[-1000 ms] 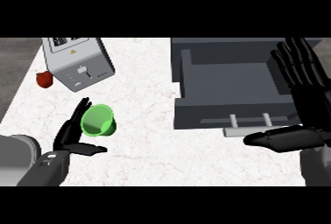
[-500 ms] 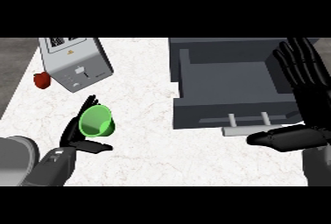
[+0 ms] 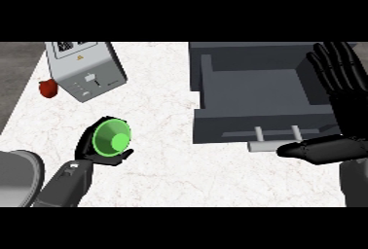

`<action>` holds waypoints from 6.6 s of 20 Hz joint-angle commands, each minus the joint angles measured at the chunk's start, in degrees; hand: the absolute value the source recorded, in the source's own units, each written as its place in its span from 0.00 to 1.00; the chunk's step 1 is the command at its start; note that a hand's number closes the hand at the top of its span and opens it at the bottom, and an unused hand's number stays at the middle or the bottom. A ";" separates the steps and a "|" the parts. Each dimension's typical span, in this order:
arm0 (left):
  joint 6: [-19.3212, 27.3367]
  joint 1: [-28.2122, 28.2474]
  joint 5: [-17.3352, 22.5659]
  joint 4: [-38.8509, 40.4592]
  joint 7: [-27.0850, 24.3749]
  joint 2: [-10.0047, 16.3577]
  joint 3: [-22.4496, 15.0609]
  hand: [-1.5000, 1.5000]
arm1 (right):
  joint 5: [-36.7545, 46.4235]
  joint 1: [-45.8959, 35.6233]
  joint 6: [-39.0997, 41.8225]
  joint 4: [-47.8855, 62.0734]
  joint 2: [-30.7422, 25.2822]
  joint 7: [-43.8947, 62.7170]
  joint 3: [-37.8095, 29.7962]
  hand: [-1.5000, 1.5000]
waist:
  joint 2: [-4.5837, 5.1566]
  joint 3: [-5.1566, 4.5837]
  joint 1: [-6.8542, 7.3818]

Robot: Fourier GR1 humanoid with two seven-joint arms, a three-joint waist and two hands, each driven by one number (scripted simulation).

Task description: Pick up the cup, place it into the drawer and close the drawer

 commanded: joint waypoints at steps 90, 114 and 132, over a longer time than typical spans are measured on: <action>34.46 -38.78 42.01 -10.55 28.38 -11.66 -27.25 0.00 | 21.02 1.22 18.60 5.74 -8.57 -1.47 23.65 0.00 | -0.39 0.39 -0.54; 22.44 -22.17 42.85 -25.01 29.06 -3.27 -25.19 0.00 | 34.60 -29.05 -1.02 73.46 -5.68 -29.89 13.31 1.00 | 0.63 0.61 9.82; 16.30 -16.18 43.07 -30.20 30.02 0.55 -26.50 0.00 | 27.29 -36.52 4.10 75.54 -15.38 -28.66 4.59 1.00 | 1.71 0.55 13.80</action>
